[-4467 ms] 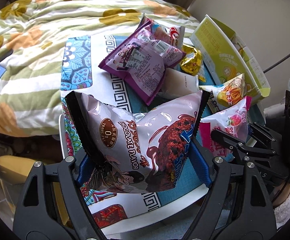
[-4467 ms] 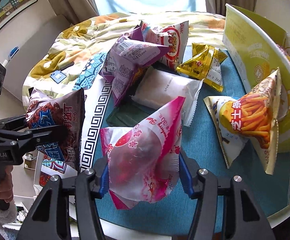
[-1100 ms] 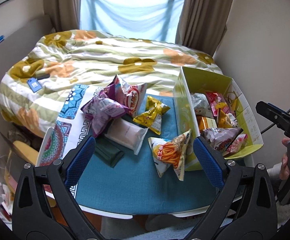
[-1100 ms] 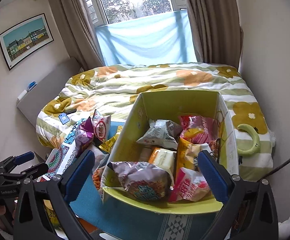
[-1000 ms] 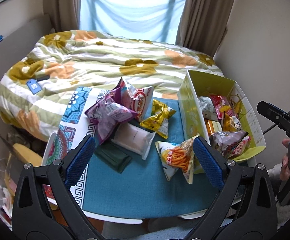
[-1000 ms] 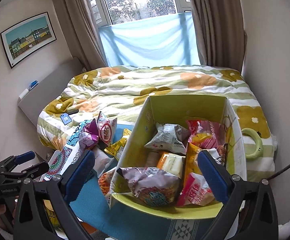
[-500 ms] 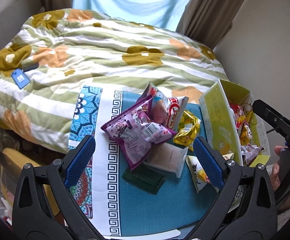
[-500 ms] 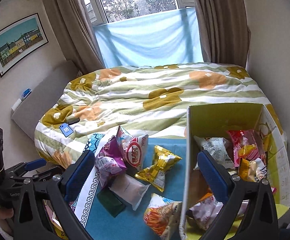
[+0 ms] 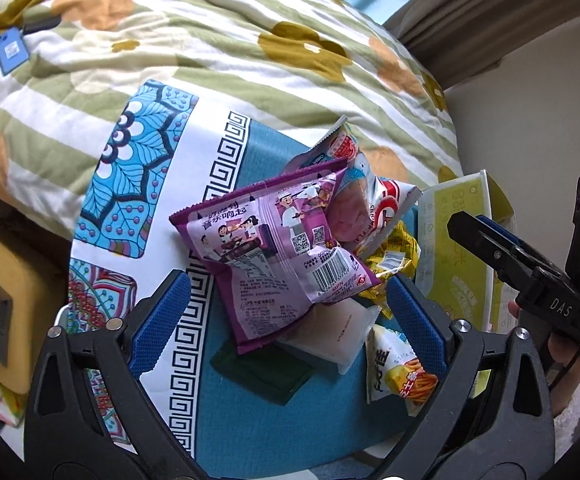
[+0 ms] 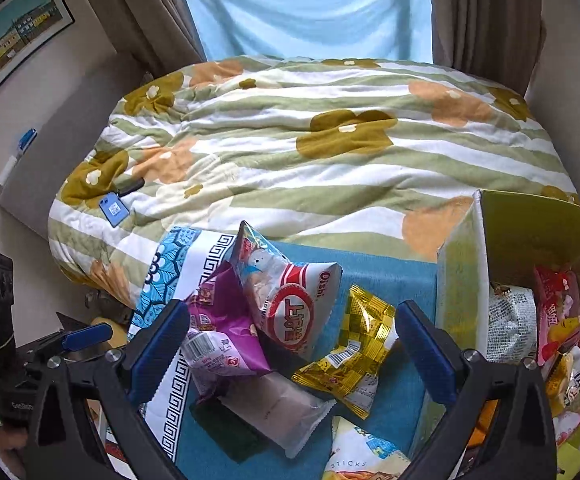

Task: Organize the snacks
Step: 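Grasp the purple bag with the left tool while the right tool grasps the red-white Oishi bag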

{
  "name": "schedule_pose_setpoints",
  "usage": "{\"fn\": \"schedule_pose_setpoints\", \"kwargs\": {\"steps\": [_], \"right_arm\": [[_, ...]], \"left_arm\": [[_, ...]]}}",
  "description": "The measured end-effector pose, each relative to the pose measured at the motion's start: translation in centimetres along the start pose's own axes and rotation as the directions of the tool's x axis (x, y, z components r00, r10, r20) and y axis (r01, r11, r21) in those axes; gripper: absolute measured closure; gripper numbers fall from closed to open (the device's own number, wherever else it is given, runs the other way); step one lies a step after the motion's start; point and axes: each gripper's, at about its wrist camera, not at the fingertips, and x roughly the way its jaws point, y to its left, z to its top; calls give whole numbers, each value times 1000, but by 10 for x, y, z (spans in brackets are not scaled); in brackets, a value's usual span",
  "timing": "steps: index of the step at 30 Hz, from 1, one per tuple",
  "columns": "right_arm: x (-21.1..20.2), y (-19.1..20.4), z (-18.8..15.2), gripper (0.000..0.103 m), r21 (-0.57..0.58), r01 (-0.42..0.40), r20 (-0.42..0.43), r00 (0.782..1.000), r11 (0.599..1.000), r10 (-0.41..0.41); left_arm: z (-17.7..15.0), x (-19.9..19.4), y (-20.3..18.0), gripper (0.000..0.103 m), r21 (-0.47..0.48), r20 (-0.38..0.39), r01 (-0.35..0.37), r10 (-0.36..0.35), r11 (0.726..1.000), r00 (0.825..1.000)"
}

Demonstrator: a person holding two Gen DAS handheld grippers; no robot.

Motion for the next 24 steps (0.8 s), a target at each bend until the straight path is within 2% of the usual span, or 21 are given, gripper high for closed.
{"fn": "schedule_pose_setpoints", "kwargs": {"steps": [7, 11, 16, 18, 22, 24], "right_arm": [[46, -9, 16, 1, -67, -64, -128, 990, 996, 55], [70, -12, 23, 1, -84, -77, -176, 982, 994, 61], [95, -17, 27, 1, -72, -139, -238, 964, 988, 118], [104, -18, 28, 1, -68, -158, -256, 957, 985, 136], [115, -20, 29, 1, -61, -177, -277, 949, 982, 154], [118, -21, 29, 1, -59, -190, -286, 944, 980, 166]], "left_arm": [[3, 36, 11, 5, -137, -30, 6, -10, 991, 999], [4, 53, 11, 5, -183, -46, 3, -11, 983, 999], [5, 71, 9, 5, -200, -60, -19, 7, 980, 998], [4, 78, 9, 9, -192, -69, -31, 18, 981, 997], [5, 80, 7, 25, -153, -54, -60, 52, 986, 997], [7, 77, 8, 28, -146, -45, -62, 56, 987, 997]]}}
